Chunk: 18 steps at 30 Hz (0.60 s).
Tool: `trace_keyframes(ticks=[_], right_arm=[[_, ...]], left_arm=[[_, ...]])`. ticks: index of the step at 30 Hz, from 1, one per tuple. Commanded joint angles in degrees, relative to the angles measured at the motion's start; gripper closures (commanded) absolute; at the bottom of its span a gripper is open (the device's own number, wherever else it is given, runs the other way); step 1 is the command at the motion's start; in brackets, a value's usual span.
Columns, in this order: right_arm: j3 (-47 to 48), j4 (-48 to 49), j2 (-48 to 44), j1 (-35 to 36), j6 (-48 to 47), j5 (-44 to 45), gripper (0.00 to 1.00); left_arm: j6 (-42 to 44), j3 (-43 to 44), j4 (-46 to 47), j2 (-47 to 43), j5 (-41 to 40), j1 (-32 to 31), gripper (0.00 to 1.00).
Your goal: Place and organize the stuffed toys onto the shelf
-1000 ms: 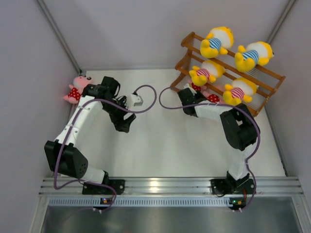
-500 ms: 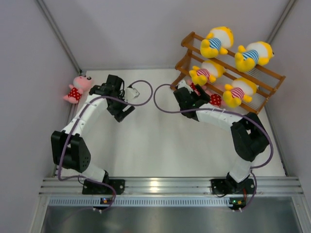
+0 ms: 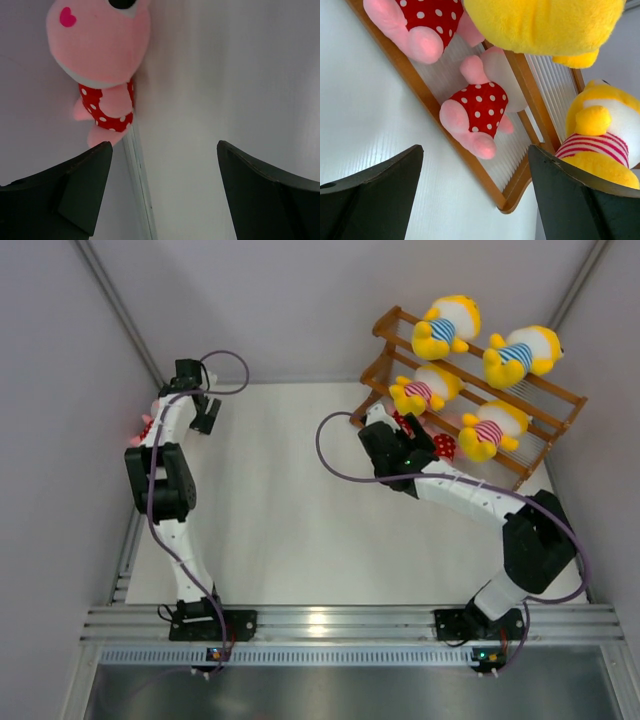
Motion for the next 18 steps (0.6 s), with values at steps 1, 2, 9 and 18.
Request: trace_keyframes(ticks=[1,2,9,18], right_arm=[[-0.8,-0.9,-3.2,1.0,2.0,0.0,0.14],[-1.1,-1.1,-3.3,1.0,2.4,0.0,0.15],[-3.3,-1.7,-4.2,1.2,4.2,-0.3,0.15],[-4.4,-1.9,-4.3,1.2,4.5,0.1,0.15]], left_arm=[[-2.6,8.7,4.4,6.1,-4.8,1.3,0.08],[-2.7,12.9,4.8,9.1,-6.0,1.8,0.07],[-0.5,22.7,10.6,16.7,-4.2,2.9,0.02],[3.1,32.4,13.8,28.3,-10.6,3.4,0.03]])
